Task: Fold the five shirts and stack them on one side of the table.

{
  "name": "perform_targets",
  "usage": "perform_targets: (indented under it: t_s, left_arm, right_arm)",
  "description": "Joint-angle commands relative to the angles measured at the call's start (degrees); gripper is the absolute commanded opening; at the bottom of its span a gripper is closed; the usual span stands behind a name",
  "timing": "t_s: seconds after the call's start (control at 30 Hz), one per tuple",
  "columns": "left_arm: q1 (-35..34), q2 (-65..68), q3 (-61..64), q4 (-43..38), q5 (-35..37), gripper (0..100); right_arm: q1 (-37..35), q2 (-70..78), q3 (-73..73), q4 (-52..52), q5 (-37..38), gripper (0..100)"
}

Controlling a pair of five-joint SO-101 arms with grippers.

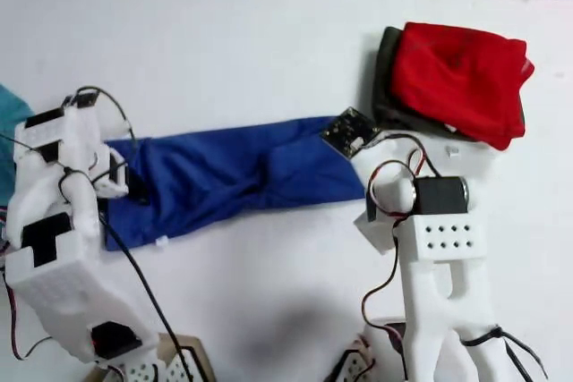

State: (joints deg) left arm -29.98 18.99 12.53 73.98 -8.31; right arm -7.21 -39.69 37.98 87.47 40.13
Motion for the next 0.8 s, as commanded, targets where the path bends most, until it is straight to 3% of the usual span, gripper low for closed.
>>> perform_targets:
  t_s: [0.0, 0.13, 0.27, 0.4, 0.53, 0.63, 0.77]
  left_arm:
    - [0.7, 1.05, -1.36, -0.26, 2.64, 30]
    - [0.7, 6.68, -4.44, 1.41, 2.64, 27]
    - [0.44, 13.54, -10.07, 6.59, 2.55, 1]
    - [-0.53, 18.55, -17.1, 12.92, 0.0, 3]
    - [-4.75, 19.08, -22.99, 17.23, -3.08, 3]
    - [-6.24, 19.08, -28.44, 22.51, -6.15, 3]
    - [-4.66, 18.99, -32.92, 28.31, -6.59, 3]
  right_arm:
    - [0.04, -1.8, -0.26, 0.57, 0.18, 1.9]
    - [0.04, -1.8, -0.35, 0.75, 0.0, 1.9]
    - [0.04, -1.8, -0.53, 1.89, 0.0, 1.9]
    - [2.07, -2.59, -0.26, 2.68, 0.0, 1.9]
    - [11.56, -6.81, 0.62, 0.66, 0.35, 1.9]
    - [18.24, -9.54, 7.56, -5.58, 0.44, 1.9]
    - [21.76, -10.68, 20.92, -15.69, 0.53, 1.9]
